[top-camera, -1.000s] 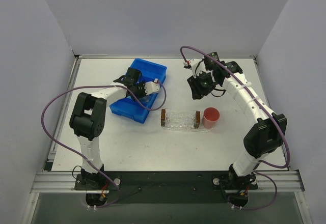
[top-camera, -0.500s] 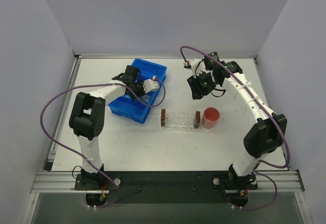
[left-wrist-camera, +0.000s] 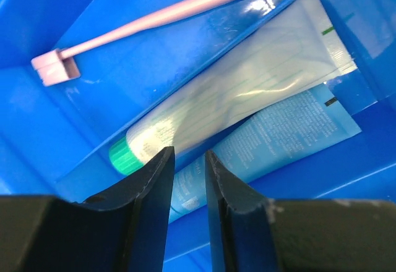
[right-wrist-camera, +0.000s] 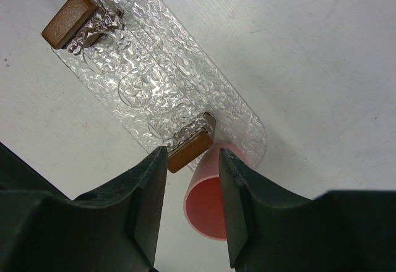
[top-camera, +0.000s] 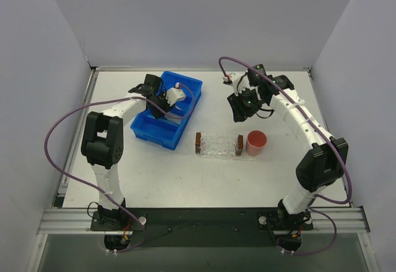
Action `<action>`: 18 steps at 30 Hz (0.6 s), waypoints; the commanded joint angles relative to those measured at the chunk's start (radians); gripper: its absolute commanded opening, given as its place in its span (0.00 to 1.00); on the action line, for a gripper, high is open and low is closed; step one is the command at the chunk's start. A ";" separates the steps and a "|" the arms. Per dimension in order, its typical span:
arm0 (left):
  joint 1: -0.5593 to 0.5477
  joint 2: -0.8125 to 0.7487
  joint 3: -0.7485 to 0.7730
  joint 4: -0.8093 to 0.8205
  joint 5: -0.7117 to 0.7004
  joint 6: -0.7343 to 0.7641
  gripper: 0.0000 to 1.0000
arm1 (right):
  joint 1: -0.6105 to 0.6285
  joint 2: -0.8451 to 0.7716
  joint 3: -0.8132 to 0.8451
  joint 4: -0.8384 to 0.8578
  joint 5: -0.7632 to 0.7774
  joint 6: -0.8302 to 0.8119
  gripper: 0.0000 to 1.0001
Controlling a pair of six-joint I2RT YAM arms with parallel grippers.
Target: Prepare toiletry sets of a toothbrush and toothpaste on the tray
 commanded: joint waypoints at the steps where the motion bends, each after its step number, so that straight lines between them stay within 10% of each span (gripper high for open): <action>1: 0.018 -0.046 0.060 -0.036 0.028 -0.066 0.37 | 0.001 0.003 0.001 -0.019 -0.029 -0.004 0.35; 18: -0.060 0.029 0.180 -0.145 0.230 0.129 0.43 | 0.004 0.001 -0.001 -0.019 -0.021 -0.005 0.35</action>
